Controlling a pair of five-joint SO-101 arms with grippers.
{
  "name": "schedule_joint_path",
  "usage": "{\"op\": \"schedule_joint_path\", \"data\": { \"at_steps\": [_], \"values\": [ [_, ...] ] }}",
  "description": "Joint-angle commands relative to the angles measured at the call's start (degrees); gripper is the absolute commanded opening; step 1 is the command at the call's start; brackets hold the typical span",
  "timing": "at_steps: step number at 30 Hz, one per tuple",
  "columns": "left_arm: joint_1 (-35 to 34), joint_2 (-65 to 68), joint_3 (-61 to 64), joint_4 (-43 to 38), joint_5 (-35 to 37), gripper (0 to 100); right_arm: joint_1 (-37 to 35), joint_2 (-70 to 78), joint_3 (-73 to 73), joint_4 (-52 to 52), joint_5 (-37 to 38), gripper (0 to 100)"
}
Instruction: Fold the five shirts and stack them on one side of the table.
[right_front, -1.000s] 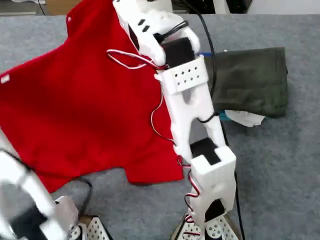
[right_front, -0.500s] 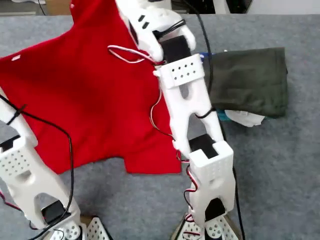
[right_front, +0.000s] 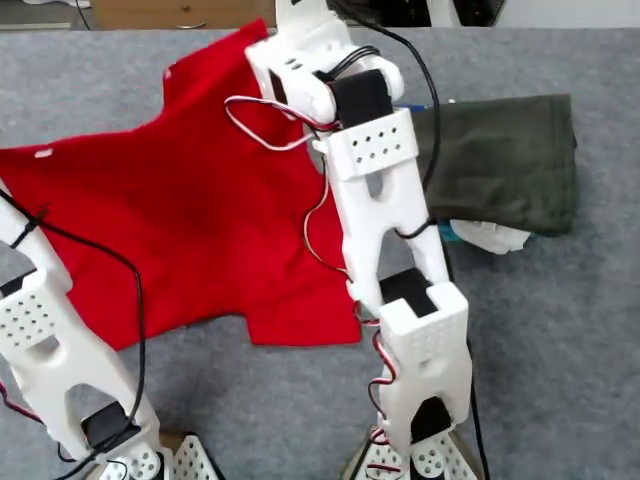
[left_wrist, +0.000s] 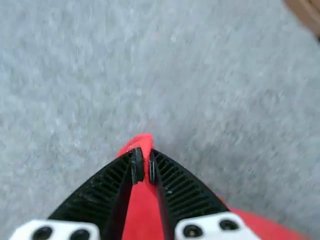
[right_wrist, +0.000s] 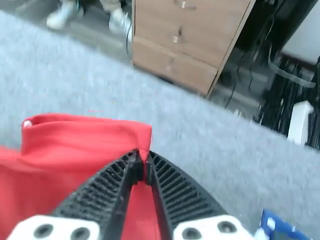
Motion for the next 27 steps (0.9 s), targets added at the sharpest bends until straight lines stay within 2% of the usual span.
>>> {"op": "schedule_joint_path", "data": {
  "at_steps": [1, 4, 6, 12, 17, 21, 27],
  "values": [
    [1.05, -7.52, 11.16, 0.70, -4.92, 2, 0.66, -0.40, -2.33, 2.81, 8.00, 0.1],
    [3.43, -10.95, 24.26, 0.44, -7.56, 2, 0.57, 1.45, -0.13, 3.08, 23.30, 0.1],
    [4.40, -12.70, 30.33, -0.26, -7.47, 2, 0.66, 3.12, 1.10, 2.81, 29.36, 0.1],
    [4.66, -14.73, 44.66, -6.07, -7.82, 2, 1.45, 6.99, 1.71, 1.67, 29.27, 0.1],
    [4.92, -18.86, 56.26, -9.41, -9.14, 2, 1.27, 6.90, 1.45, 8.35, 32.09, 0.1],
    [4.40, -26.24, 69.71, -16.97, -11.08, 2, 1.36, 6.90, 1.36, 15.47, 34.55, 0.1],
    [3.52, -42.24, 93.19, -25.76, -15.03, 2, 1.27, 6.81, 1.19, 21.63, 34.29, 0.1]
  ]
}}
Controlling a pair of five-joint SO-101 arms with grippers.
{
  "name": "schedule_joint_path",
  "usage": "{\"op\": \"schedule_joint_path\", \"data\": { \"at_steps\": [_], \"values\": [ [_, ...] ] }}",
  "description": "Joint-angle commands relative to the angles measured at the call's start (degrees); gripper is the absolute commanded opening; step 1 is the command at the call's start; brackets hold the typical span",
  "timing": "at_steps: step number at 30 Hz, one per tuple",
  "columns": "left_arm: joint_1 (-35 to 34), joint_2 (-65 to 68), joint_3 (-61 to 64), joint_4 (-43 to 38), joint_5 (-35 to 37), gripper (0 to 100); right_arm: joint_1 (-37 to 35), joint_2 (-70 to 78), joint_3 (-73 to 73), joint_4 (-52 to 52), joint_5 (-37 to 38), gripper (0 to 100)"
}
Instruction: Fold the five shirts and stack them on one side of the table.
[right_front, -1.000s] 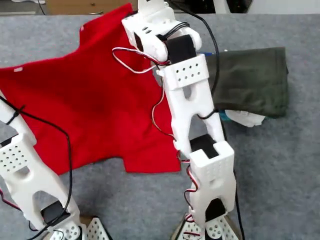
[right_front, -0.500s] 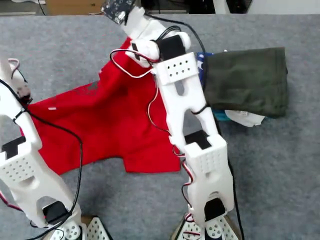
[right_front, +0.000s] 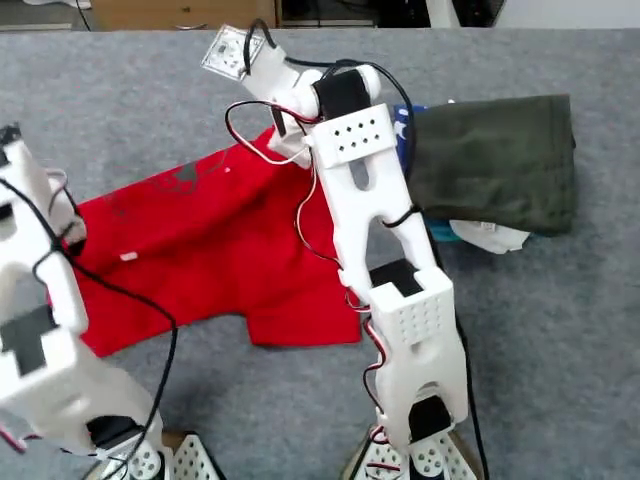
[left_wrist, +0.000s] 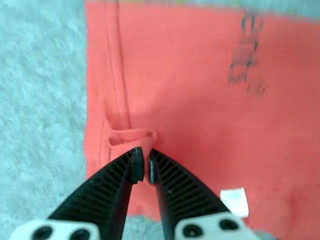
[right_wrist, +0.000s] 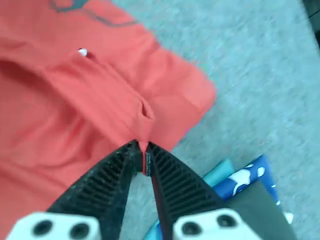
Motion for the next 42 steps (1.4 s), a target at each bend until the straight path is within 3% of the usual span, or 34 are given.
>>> {"op": "schedule_joint_path", "data": {
  "at_steps": [1, 6, 15, 20, 31, 42],
  "values": [
    [-1.41, -12.62, 12.57, -5.63, -1.14, 2, 1.01, -1.01, -0.66, 2.73, 0.44, 0.1],
    [-5.36, -23.25, 18.11, -5.63, -3.34, 2, 0.92, -4.18, -0.31, 5.19, -0.62, 0.1],
    [-5.45, -23.69, 24.18, -5.19, -5.10, 2, 0.75, -10.24, 4.70, 6.68, -3.16, 0.1],
    [-5.89, -23.87, 26.90, -5.36, -6.51, 2, -2.51, -16.75, 21.76, 3.60, -3.69, 0.1],
    [-7.03, -24.13, 22.68, 0.62, -12.04, 2, 2.42, -49.45, 74.77, -25.32, -3.60, 0.1],
    [-11.78, -23.69, 24.70, 0.44, -18.02, 2, 2.33, -67.47, 106.68, -37.80, -0.09, 0.1]
  ]
}}
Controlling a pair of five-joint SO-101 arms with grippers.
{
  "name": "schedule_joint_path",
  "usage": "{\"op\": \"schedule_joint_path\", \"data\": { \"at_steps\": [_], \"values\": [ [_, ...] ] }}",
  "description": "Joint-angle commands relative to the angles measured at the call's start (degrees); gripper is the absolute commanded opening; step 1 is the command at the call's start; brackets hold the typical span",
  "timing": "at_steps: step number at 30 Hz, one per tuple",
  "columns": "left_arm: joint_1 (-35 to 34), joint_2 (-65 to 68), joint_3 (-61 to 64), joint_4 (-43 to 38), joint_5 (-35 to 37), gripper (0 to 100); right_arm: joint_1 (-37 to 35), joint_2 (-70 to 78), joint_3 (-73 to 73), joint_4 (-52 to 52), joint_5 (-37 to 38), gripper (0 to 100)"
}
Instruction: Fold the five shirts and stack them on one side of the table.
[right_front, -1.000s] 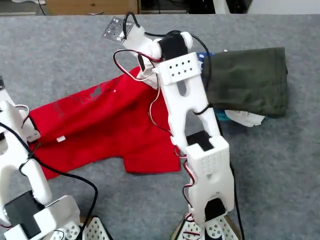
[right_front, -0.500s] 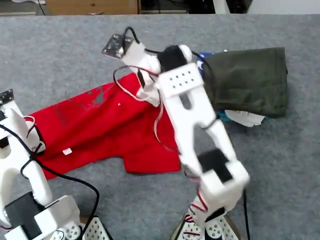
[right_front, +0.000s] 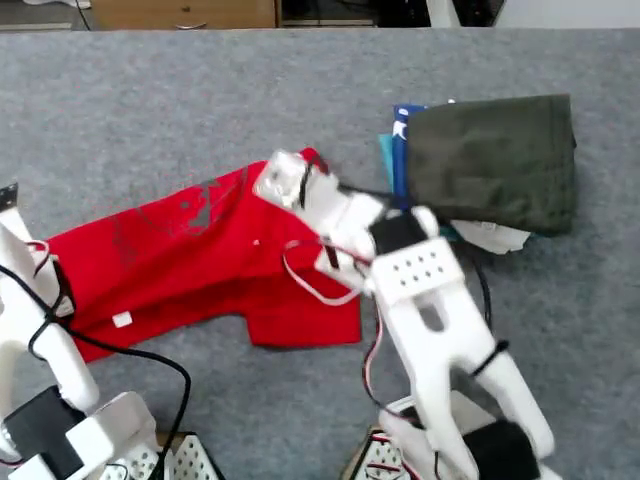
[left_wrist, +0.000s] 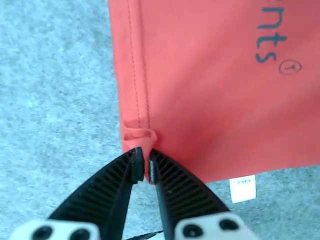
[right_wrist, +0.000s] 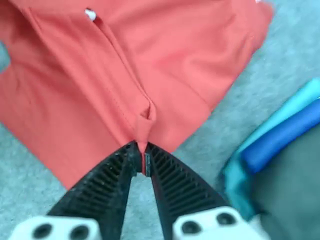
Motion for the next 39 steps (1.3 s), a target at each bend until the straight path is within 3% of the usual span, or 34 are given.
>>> {"op": "schedule_joint_path", "data": {
  "at_steps": [1, 10, 24, 30, 36, 39],
  "values": [
    [-0.97, -1.63, -0.18, -0.09, -0.62, 2, 0.75, -4.53, 7.87, -5.19, 0.44, 0.1],
    [-1.23, -1.54, 3.60, -2.11, -0.70, 2, 0.75, -5.93, 16.22, -11.16, 0.44, 0.1],
    [-2.46, -2.24, 3.78, 2.73, -0.70, 2, 4.26, -6.37, 15.60, -10.02, 0.53, 0.1],
    [-4.13, -1.63, 2.46, 3.25, -2.37, 2, 4.79, -14.29, 16.75, -4.66, 3.43, 0.1],
    [-3.87, -1.54, 2.99, 1.49, -2.73, 2, -1.98, -21.05, 23.52, -5.10, 3.87, 0.2],
    [-3.87, -1.54, 2.73, 1.67, -2.64, 10, -3.03, -23.08, 25.01, -4.66, 3.34, 3.8]
  ]
}}
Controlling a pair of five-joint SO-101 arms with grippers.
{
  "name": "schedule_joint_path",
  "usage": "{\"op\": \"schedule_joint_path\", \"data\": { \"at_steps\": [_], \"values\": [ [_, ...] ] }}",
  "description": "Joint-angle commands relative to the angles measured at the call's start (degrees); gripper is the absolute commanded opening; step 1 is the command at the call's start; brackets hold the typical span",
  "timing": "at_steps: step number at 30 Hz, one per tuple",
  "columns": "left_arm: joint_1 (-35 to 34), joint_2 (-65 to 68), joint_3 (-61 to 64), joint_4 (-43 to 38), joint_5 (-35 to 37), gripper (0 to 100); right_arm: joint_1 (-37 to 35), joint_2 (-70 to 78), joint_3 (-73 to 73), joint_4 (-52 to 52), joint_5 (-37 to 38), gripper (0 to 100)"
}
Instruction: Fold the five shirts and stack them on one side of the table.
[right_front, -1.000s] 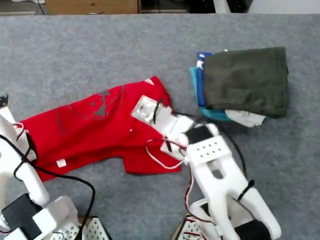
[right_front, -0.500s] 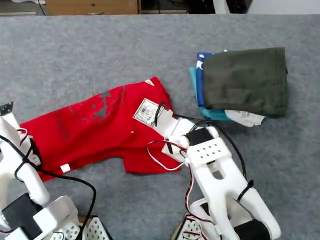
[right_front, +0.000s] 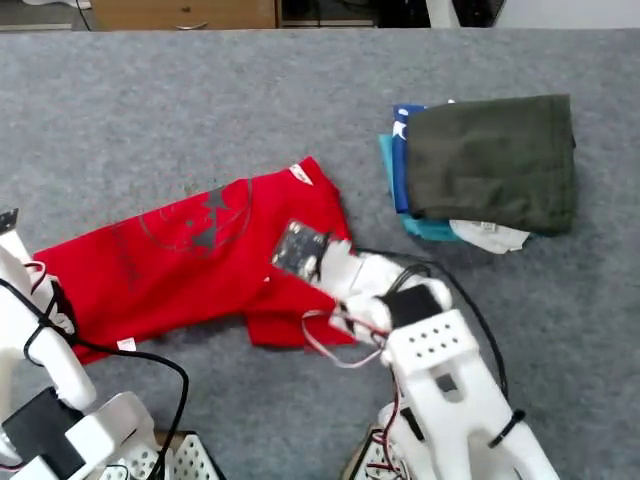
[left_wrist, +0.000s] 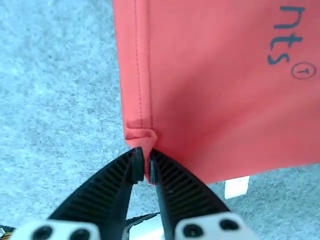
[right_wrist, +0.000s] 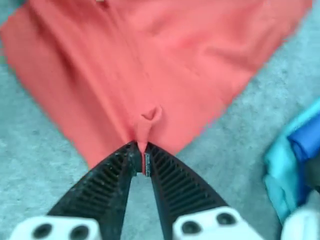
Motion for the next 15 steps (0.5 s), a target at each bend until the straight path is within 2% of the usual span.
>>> {"op": "schedule_joint_path", "data": {
  "at_steps": [1, 4, 7, 10, 12, 15],
  "values": [
    [-0.62, -1.63, -1.67, -0.09, -0.44, 15, -1.01, -3.30, 0.57, 0.26, -1.32, 8.0],
    [-0.97, -2.15, -2.37, 2.73, -0.88, 23, 1.89, -7.25, -0.92, 0.44, -5.19, 22.1],
    [-0.97, -2.24, -6.07, 6.33, -0.97, 21, 2.86, -10.86, -4.18, 1.49, -2.46, 27.5],
    [-0.44, -2.24, -12.92, 9.85, -0.44, 12, 2.42, -11.47, -9.10, 3.16, -2.29, 18.3],
    [1.05, -1.54, -17.76, 10.64, 2.29, 1, 1.89, -9.63, -11.74, 1.67, -4.04, 0.8],
    [5.10, 0.40, -19.25, 5.98, 10.55, 3, -0.57, -2.95, -13.76, -2.73, -9.93, 3.3]
  ]
}}
